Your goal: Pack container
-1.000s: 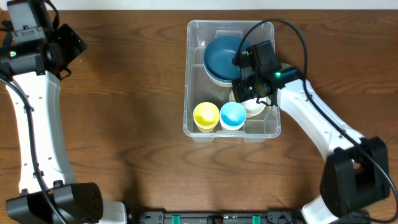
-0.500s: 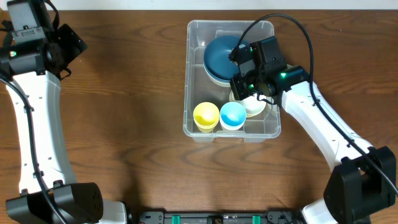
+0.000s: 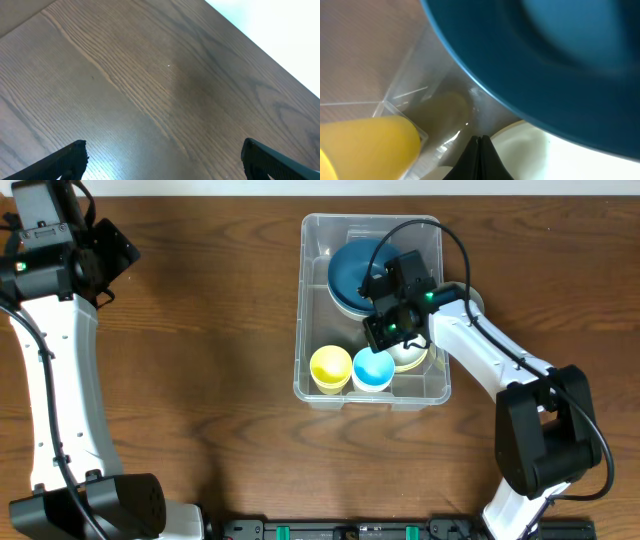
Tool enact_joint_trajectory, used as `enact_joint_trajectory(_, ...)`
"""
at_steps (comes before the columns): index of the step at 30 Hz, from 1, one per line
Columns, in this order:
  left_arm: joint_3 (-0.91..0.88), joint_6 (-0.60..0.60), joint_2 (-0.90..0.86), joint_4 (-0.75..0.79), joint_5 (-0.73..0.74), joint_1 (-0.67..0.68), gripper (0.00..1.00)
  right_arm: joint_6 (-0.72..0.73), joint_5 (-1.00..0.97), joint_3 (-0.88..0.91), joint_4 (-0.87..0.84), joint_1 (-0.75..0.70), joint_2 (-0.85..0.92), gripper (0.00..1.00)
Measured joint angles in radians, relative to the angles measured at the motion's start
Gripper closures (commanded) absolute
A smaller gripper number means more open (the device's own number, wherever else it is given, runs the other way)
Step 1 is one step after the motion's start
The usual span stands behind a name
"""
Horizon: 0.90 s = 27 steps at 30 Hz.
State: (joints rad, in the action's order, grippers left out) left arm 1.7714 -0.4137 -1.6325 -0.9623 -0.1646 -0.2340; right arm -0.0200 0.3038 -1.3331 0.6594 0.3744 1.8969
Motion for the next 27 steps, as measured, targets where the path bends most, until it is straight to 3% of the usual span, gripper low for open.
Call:
enact_joint_trajectory(7, 0.000, 0.000, 0.000, 0.000, 0.000, 0.000, 0.02, -0.002, 0.016, 0.000, 0.055, -0.017, -0.056, 0.97)
enact_joint_trajectory(14, 0.000, 0.000, 0.000, 0.000, 0.000, 0.000, 0.02, -0.002, 0.011, -0.001, 0.092, -0.018, -0.279, 0.96)
enact_joint_trajectory(20, 0.000, 0.000, 0.000, 0.000, 0.000, 0.000, 0.02, 0.120, -0.176, -0.003, 0.161, -0.072, -0.443, 0.93)
enact_joint_trajectory(25, 0.000, 0.000, 0.000, 0.000, 0.000, 0.000, 0.02, 0.231, -0.335, -0.008, 0.233, -0.222, -0.497, 0.67)
enact_joint_trajectory(27, 0.000, 0.000, 0.000, 0.000, 0.000, 0.000, 0.02, 0.264, -0.366, -0.009, 0.254, -0.297, -0.497, 0.41)
